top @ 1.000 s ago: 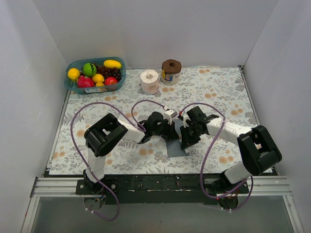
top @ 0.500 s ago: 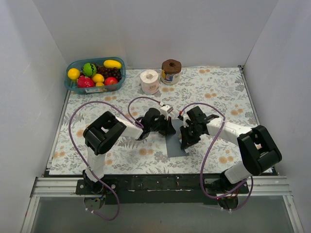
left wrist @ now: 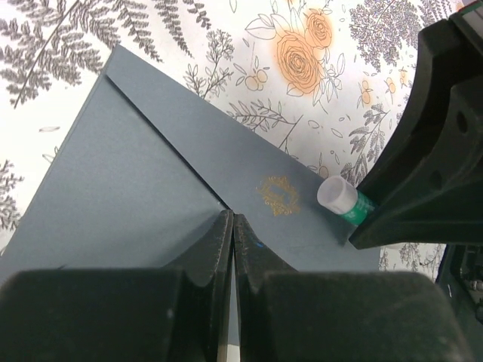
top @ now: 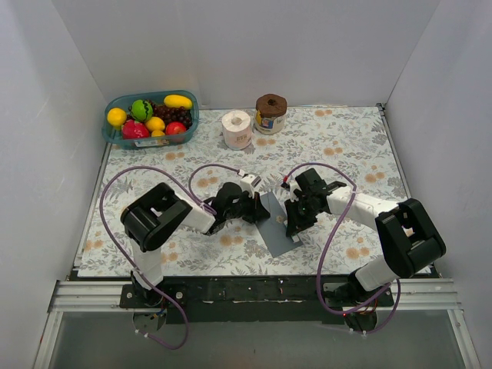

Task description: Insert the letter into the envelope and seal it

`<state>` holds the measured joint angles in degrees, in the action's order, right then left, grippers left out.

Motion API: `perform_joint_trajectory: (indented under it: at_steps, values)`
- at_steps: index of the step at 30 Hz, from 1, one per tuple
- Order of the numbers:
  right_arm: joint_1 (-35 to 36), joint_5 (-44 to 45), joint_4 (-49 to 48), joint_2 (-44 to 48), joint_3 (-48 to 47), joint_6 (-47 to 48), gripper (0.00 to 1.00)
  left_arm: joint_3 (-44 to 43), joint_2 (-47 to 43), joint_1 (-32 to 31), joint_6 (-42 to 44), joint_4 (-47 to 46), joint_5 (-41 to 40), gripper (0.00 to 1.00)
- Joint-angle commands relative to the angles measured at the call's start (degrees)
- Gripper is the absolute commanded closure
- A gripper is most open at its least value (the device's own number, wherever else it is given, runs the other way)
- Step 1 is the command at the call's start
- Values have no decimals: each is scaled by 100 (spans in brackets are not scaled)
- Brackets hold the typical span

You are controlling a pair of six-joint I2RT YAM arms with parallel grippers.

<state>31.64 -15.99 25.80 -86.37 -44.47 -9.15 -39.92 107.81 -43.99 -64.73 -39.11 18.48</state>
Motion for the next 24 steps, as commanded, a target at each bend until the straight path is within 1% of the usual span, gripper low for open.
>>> perform_joint_trajectory:
  at_steps: [1, 5, 6, 7, 8, 10, 11, 12, 13, 16, 20, 22, 24]
  values:
    - [44, 579, 153, -240, 131, 150, 99, 371, -128, 31, -110, 651, -275, 100]
    - [36, 579, 136, -249, 166, 168, 99, 248, -435, 31, -66, 747, -406, 100]
    - [44, 588, 144, -249, 167, 176, 99, 196, -506, 31, -14, 843, -467, 93]
    - [44, 588, 144, -249, 167, 168, 99, 73, -654, 31, -5, 896, -546, 77]
    - [44, 597, 162, -249, 167, 168, 99, 20, -726, 31, 21, 958, -721, 49]
    - [44, 597, 153, -240, 158, 176, 99, -94, -944, 31, 109, 1063, -854, 43]
    - [44, 597, 153, -231, 149, 176, 99, -130, -1007, 48, 110, 1098, -959, 36]
    - [44, 597, 171, -231, 158, 176, 99, -165, -1086, 66, 49, 1195, -1256, 16]
    - [36, 597, 162, -231, 140, 168, 99, -182, -1208, 74, -4, 1248, -1424, 2]
    - [44, 597, 179, -249, 96, 168, 99, -279, -1420, 180, -145, 1529, -1943, 2]
    - [36, 588, 180, -240, 61, 176, 99, -218, -1973, 373, -66, 1749, -2208, 2]
    - [44, 588, 188, -266, 52, 177, 99, -183, -2132, 426, -127, 1915, -2540, 2]
    - [44, 579, 188, -258, 43, 176, 99, -157, -2264, 444, -171, 2082, -2682, 2]
